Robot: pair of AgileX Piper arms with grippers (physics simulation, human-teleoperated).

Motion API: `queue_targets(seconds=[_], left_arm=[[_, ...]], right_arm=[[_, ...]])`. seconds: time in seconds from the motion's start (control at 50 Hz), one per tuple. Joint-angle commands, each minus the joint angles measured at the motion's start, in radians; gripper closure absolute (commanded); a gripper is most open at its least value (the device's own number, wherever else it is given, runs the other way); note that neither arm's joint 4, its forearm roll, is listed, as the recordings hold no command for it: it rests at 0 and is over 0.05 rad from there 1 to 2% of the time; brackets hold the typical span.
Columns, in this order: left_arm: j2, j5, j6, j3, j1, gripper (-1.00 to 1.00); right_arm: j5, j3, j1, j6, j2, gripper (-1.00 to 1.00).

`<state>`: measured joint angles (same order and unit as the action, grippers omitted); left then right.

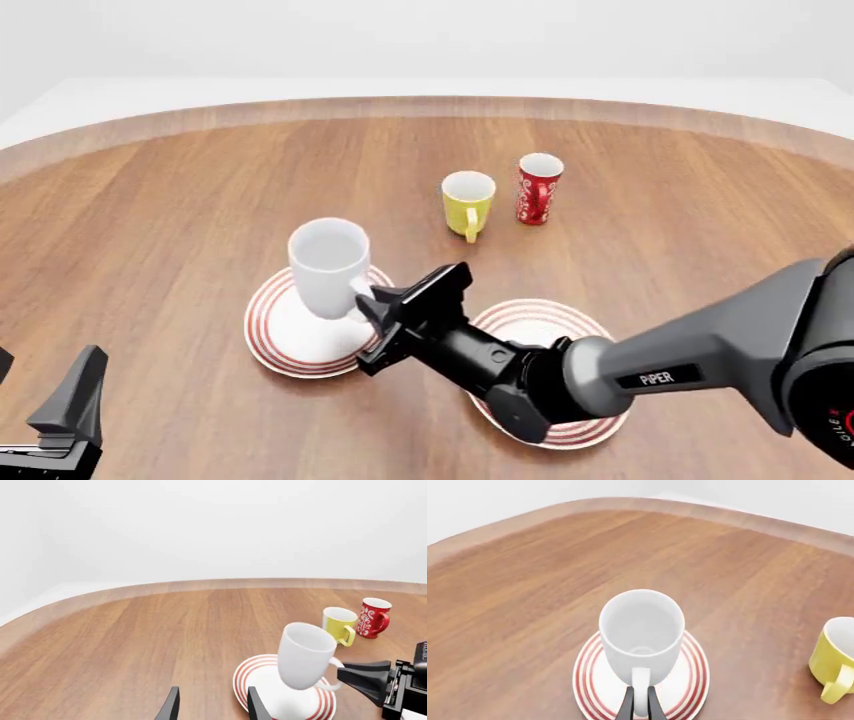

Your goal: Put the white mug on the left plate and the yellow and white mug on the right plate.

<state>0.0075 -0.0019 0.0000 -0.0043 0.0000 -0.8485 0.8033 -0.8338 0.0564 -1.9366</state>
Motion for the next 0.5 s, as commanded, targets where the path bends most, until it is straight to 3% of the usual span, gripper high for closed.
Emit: queue_targets(seconds=[0.02, 0.5], left_arm=[[0.0, 0.0, 0.0, 0.0, 0.0, -1.0], [0.0, 0.0, 0.0, 0.0, 0.0, -1.0]], right_arm=[[0.003, 0.029, -0.002, 0.017, -0.038, 1.0], [0.026, 0.056, -0.01, 0.02, -0.074, 1.0]])
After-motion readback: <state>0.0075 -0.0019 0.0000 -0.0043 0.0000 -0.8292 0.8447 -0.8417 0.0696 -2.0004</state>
